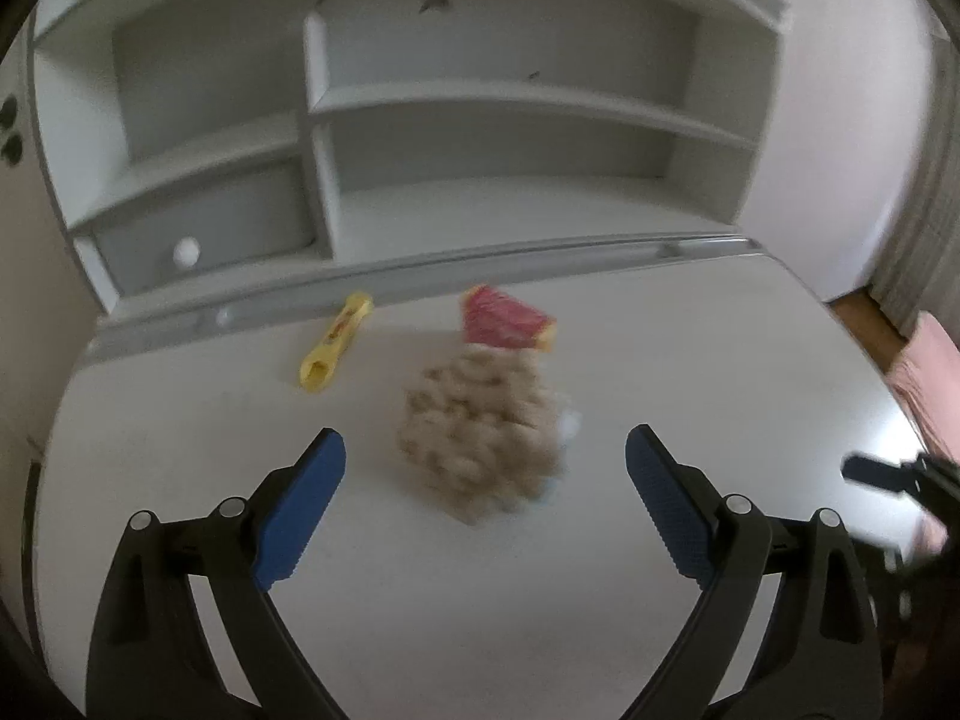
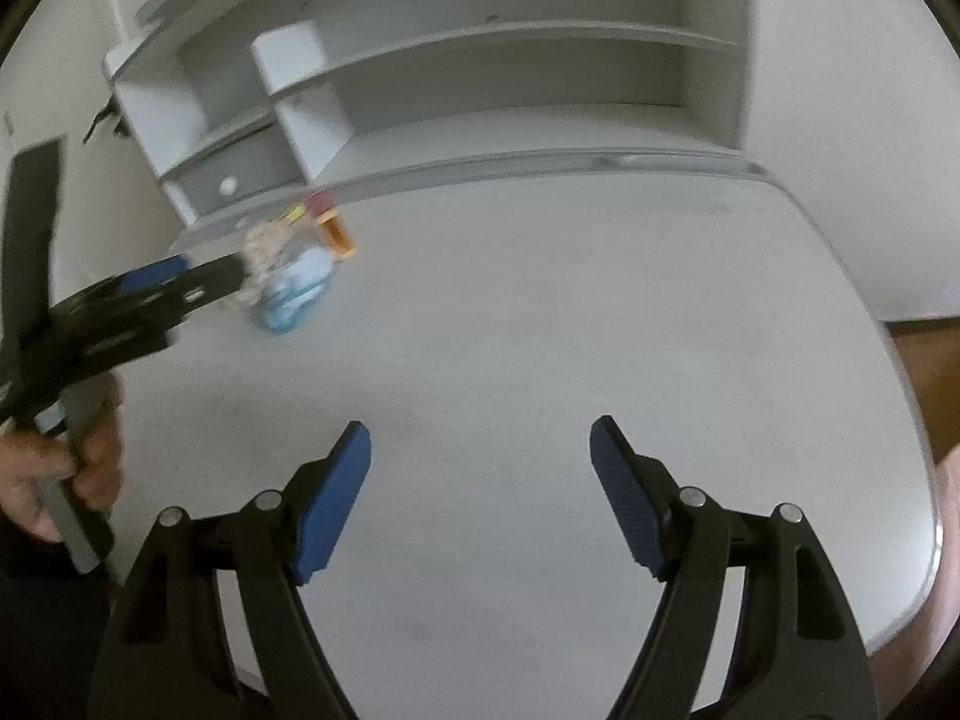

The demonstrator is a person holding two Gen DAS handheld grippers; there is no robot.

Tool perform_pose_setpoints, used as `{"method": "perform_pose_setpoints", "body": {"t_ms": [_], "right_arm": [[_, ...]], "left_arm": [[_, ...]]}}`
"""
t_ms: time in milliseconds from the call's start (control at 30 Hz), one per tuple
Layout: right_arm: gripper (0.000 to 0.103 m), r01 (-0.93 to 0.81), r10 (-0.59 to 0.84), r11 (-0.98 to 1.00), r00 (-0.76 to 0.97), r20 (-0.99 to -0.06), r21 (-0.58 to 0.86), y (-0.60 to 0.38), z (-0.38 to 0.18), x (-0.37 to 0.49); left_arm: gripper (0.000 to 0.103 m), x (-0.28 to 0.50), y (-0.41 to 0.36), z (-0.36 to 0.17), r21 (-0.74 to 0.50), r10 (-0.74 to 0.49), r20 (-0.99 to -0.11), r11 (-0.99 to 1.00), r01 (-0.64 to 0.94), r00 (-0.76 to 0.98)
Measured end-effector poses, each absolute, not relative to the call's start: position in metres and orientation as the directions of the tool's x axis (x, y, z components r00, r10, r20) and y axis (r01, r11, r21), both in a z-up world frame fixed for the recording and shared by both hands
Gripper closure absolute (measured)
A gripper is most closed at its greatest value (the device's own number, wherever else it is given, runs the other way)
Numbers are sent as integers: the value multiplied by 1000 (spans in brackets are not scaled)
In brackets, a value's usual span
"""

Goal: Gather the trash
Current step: 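Grasp the beige puffed snack cluster with the left tool, then grasp the white cloth with the right tool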

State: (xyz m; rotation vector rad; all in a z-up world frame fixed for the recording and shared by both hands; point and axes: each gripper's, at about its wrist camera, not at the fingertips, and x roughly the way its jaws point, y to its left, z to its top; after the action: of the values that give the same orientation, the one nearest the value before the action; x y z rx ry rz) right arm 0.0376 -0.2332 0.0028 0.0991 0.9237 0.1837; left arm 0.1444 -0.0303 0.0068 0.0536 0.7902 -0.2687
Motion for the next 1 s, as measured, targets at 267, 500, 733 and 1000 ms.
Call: {"method": "perform_pose_setpoints", "body": {"t_ms": [267,500,733,1000], "right_arm": [[30,-157,218,975,556,-802,156,-194,-4,71],[29,-226,263,959,497,-827,169,-137,-8,117],[28,-204,243,966,493,-836,160,-102,-15,158],[80,-222,232,965,478,-847,139,-99,-12,156]], "left_arm": [[88,145,-6,6,-126,-284,-707,952,280,648],[91,120,42,35,-146,-280,-659,958,247,698],[91,116,80,37,-186,-256,-658,966,177,708],[91,120,65,27,-179,-273,-683,962,208,677]]}}
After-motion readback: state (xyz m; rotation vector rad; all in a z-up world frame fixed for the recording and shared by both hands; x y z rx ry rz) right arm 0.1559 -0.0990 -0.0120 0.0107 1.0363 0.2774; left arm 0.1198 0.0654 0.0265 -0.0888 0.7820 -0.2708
